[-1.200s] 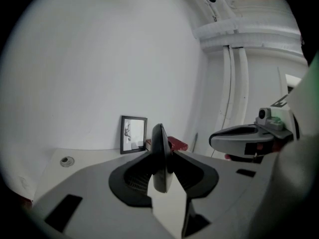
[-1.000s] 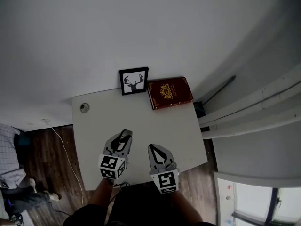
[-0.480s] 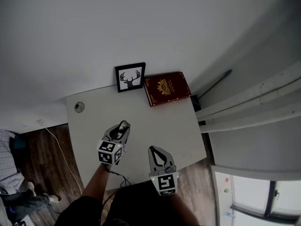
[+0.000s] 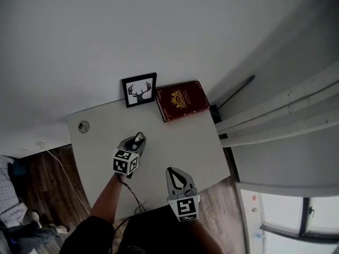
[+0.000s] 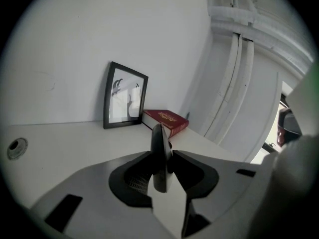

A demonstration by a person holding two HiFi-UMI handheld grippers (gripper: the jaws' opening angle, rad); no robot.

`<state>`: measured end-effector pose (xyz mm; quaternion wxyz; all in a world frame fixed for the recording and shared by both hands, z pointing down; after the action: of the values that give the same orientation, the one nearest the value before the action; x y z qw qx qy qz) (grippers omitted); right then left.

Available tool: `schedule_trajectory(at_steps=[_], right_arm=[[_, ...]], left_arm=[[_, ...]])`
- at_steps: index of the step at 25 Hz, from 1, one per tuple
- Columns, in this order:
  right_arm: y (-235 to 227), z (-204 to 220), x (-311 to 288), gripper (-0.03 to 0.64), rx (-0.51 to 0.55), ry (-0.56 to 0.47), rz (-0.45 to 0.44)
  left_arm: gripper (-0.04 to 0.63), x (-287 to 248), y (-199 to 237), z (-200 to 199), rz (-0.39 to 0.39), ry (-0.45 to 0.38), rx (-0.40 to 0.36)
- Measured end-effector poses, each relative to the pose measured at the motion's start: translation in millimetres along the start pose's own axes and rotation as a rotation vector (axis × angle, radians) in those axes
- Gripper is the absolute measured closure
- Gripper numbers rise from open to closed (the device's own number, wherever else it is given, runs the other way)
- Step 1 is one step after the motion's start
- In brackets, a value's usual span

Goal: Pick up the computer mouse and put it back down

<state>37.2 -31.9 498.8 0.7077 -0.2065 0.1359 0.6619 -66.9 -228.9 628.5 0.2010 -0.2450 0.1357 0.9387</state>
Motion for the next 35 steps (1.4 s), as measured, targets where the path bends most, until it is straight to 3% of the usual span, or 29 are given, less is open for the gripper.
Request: schedule_trajectory(at_steps=[16, 26, 35], right_arm=[[-8.8, 12.9, 6.2, 0.597, 0.005, 0.053, 0.021], [-10.8, 11.9, 7.3, 0.597, 0.000, 0.046, 0.025], [-9.9, 12.0, 5.8, 0.597, -0.008, 0.038, 0.027]], left_arm=[[0.469, -22.4, 7.0, 10.3, 0.080, 0.059, 0.065], [0.464, -25.5, 8.3, 9.5, 0.063, 0.067, 0.084], [0.438, -25.6, 7.4, 12.0, 0.003, 0.109, 0.002]])
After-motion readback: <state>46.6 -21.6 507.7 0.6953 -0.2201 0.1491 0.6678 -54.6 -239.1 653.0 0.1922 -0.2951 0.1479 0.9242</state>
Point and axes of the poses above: the fingertips, and each gripper's own axes: x backward along the fingers, y to its left, z out of its underside, the point moved 8 cm from there along x, backward along the fingers, and after that the axes turned 14 degrees about -x, right-handed, at the moved point
